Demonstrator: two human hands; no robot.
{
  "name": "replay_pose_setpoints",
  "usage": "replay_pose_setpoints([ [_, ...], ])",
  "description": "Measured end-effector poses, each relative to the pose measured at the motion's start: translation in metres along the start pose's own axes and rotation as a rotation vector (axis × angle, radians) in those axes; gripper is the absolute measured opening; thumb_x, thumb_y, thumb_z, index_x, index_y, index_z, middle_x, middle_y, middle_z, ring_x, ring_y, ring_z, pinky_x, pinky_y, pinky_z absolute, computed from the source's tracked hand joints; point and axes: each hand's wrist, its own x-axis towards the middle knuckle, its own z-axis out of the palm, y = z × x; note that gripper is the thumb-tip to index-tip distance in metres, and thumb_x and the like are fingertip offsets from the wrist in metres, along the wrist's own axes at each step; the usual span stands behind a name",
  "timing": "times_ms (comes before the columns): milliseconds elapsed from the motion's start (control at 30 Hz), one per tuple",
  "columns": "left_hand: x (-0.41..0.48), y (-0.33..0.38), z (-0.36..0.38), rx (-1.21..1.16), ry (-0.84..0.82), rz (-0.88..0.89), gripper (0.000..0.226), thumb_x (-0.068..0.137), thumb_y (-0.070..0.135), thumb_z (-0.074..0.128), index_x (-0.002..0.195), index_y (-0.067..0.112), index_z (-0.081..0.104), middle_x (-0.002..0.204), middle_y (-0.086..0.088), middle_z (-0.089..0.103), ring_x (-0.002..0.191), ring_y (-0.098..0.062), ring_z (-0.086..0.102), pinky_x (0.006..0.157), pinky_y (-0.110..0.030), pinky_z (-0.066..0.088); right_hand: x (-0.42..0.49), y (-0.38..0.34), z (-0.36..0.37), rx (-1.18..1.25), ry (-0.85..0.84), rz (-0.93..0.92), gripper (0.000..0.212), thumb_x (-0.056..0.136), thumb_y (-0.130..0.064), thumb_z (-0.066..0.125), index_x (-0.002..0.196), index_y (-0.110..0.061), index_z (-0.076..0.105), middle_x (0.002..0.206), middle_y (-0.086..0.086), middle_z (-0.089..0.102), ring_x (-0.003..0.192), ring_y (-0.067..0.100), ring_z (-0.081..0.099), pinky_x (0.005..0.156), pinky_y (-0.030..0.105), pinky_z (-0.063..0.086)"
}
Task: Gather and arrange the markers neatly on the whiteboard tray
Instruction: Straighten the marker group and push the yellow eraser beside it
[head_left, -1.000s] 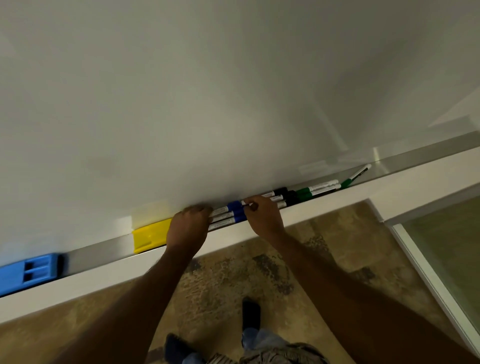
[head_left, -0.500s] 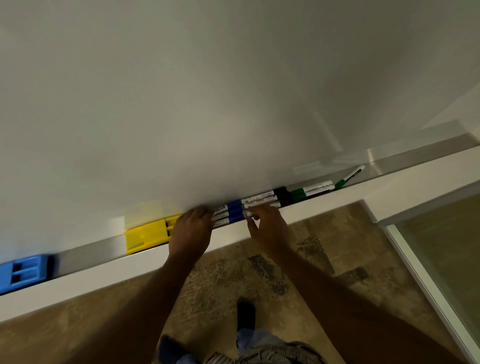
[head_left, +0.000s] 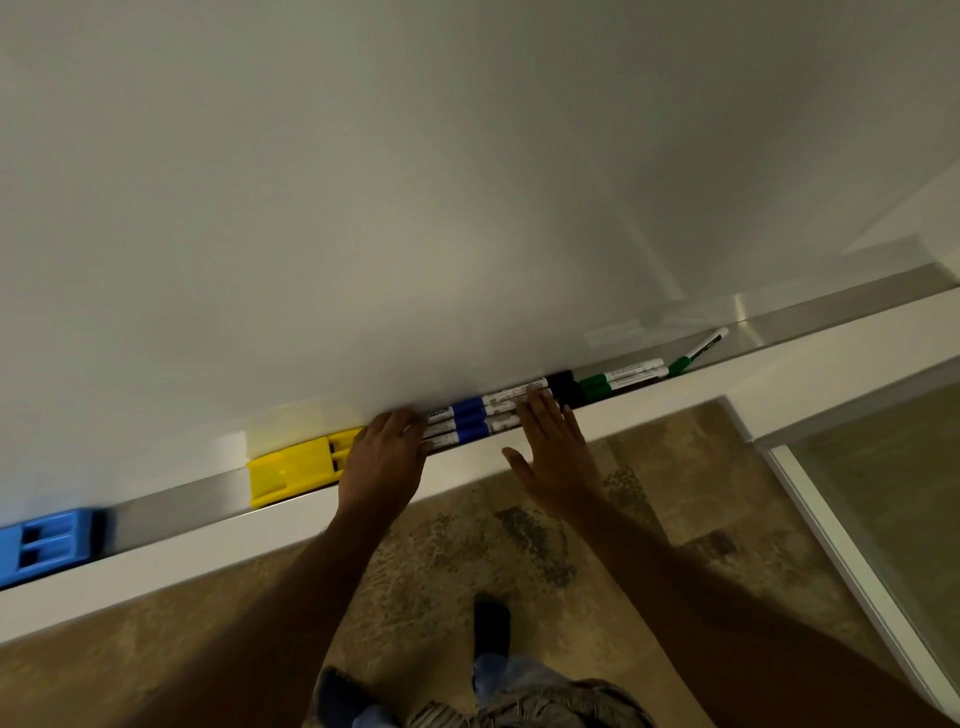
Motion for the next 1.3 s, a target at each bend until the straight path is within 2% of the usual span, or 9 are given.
replay_pose_setpoints([
  [367, -0.001, 0.002, -0.001, -0.017, 0.001, -0.013, 0.026, 0.092, 0.030, 0.061, 0.111, 0.015, 0.068, 0.112, -0.007, 0.063, 0.102, -0.025, 0.056, 0.083, -0.039, 0.051, -0.002, -0.002, 0.006, -0.025, -0.042, -0.044, 0.077, 0.097, -0.055, 0.032, 0.153, -0.014, -0.002, 0.162, 0.007, -0.007, 0.148, 0.021, -0.014, 0.123, 0.040, 0.000],
  [533, -0.002, 0.005, -0.001, 0.020, -0.015, 0.011, 0.018, 0.085, 0.022, 0.070, 0.100, 0.011, 0.071, 0.102, -0.009, 0.064, 0.093, -0.025, 0.058, 0.075, -0.038, 0.054, -0.003, 0.000, 0.005, -0.041, -0.040, -0.060, 0.078, 0.097, -0.055, 0.033, 0.153, -0.014, -0.002, 0.162, 0.008, -0.007, 0.148, 0.023, -0.013, 0.122, 0.041, 0.000],
  [800, -0.002, 0.012, -0.002, 0.033, -0.062, 0.036, 0.024, 0.080, 0.010, 0.075, 0.103, 0.008, 0.070, 0.109, -0.012, 0.065, 0.097, -0.029, 0.061, 0.079, -0.041, 0.056, -0.001, 0.006, 0.004, 0.034, -0.002, -0.098, 0.080, 0.096, -0.055, 0.036, 0.154, -0.013, 0.001, 0.162, 0.008, -0.006, 0.149, 0.021, -0.013, 0.122, 0.039, -0.001],
  [933, -0.002, 0.015, -0.002, -0.001, -0.042, 0.035, 0.030, 0.077, 0.004, 0.076, 0.106, 0.005, 0.068, 0.111, -0.015, 0.065, 0.096, -0.031, 0.063, 0.077, -0.041, 0.057, 0.002, 0.013, -0.002, 0.110, 0.110, -0.096, 0.073, 0.097, -0.052, 0.038, 0.153, -0.013, 0.013, 0.162, 0.006, 0.006, 0.150, 0.019, -0.003, 0.122, 0.039, 0.005],
  [1033, -0.003, 0.019, -0.003, -0.009, -0.001, 0.053, 0.031, 0.076, 0.000, 0.075, 0.106, 0.002, 0.068, 0.110, -0.016, 0.066, 0.095, -0.033, 0.065, 0.075, -0.042, 0.058, 0.006, 0.030, -0.012, 0.194, 0.237, -0.023, 0.064, 0.096, -0.047, 0.045, 0.148, -0.012, 0.032, 0.157, 0.009, 0.029, 0.147, 0.023, 0.020, 0.120, 0.042, 0.018],
  [1133, -0.002, 0.026, -0.006, -0.024, 0.047, 0.098, 0.032, 0.074, 0.001, 0.077, 0.104, 0.005, 0.069, 0.106, -0.015, 0.068, 0.090, -0.032, 0.066, 0.071, -0.043, 0.057, 0.016, 0.065, -0.032, 0.300, 0.442, 0.165, 0.042, 0.094, -0.037, 0.056, 0.126, -0.011, 0.054, 0.131, 0.011, 0.057, 0.124, 0.025, 0.049, 0.106, 0.042, 0.039],
  [1200, 0.002, 0.031, -0.009, -0.027, 0.061, 0.119, 0.028, 0.077, 0.006, 0.075, 0.104, 0.007, 0.070, 0.102, -0.013, 0.069, 0.086, -0.030, 0.065, 0.070, -0.042, 0.055, 0.024, 0.094, -0.046, 0.322, 0.529, 0.293, 0.028, 0.092, -0.028, 0.060, 0.115, -0.010, 0.059, 0.117, 0.011, 0.062, 0.112, 0.025, 0.055, 0.098, 0.037, 0.041],
  [1300, 0.012, 0.043, -0.013, -0.018, 0.072, 0.160, 0.020, 0.080, 0.011, 0.073, 0.100, 0.010, 0.071, 0.092, -0.009, 0.070, 0.077, -0.027, 0.065, 0.067, -0.038, 0.051, 0.038, 0.135, -0.066, 0.326, 0.525, 0.430, 0.020, 0.090, -0.017, 0.060, 0.106, -0.006, 0.063, 0.107, 0.014, 0.064, 0.103, 0.030, 0.058, 0.091, 0.040, 0.046],
])
